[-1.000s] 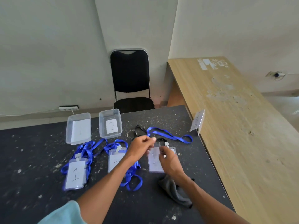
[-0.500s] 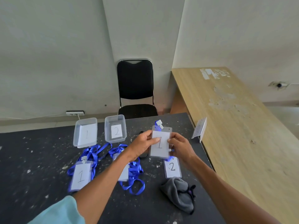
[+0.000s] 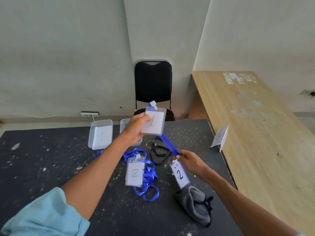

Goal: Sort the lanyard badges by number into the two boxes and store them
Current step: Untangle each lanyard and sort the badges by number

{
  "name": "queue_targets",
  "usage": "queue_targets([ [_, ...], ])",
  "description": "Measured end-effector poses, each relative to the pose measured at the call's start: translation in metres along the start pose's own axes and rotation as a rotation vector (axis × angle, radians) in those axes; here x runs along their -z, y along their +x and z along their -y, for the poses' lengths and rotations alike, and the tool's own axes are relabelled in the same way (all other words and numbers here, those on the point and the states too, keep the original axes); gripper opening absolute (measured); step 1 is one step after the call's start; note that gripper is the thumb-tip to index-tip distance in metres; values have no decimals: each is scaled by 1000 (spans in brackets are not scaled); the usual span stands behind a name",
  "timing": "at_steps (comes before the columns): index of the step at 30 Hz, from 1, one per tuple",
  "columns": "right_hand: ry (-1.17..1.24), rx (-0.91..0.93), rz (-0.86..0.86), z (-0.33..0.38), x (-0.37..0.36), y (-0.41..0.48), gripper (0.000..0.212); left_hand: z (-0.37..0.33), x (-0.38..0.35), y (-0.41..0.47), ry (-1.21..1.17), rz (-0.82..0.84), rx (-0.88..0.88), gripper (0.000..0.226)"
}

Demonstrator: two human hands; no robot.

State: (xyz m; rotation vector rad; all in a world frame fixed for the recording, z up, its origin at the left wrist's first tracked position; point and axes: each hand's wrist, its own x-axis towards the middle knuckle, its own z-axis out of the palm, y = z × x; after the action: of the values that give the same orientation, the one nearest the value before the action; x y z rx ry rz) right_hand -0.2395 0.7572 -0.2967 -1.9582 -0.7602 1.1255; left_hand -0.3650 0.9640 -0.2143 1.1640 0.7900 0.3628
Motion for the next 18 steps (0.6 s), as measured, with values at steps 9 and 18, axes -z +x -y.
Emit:
queue_targets([
  [9, 611, -53, -134, 82, -41, 26, 20, 48, 37, -12, 113, 118, 231, 28],
  [18, 515, -126, -75, 105, -140, 42, 32, 89, 128, -37, -22, -7, 333, 27],
])
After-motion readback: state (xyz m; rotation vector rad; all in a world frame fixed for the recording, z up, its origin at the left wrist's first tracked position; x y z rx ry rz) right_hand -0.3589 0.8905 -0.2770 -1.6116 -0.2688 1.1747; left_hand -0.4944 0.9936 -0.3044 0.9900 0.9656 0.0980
